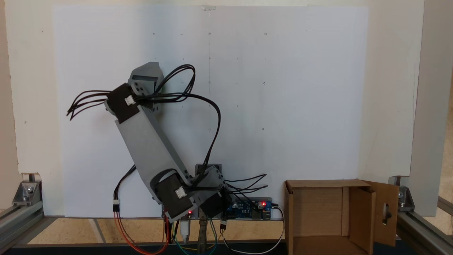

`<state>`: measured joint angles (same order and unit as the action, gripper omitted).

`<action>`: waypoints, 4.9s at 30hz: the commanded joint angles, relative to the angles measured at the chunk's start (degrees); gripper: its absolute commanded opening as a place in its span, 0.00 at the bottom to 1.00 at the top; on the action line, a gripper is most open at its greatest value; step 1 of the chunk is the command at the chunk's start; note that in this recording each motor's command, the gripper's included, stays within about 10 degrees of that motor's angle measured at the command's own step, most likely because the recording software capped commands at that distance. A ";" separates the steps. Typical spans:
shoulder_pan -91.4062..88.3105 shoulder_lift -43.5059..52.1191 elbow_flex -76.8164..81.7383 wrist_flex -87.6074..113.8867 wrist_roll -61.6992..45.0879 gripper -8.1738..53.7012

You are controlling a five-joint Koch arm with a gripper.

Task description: Grasp a green dice and put it in the bin.

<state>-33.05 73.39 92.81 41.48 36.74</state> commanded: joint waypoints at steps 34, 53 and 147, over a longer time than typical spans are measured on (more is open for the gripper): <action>0.26 -3.43 -0.79 -4.31 5.10 0.80; 0.79 -4.75 -0.79 -4.75 7.12 0.65; 65.32 36.83 -14.77 -3.50 -30.41 0.85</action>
<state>37.18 107.23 78.57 44.74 4.13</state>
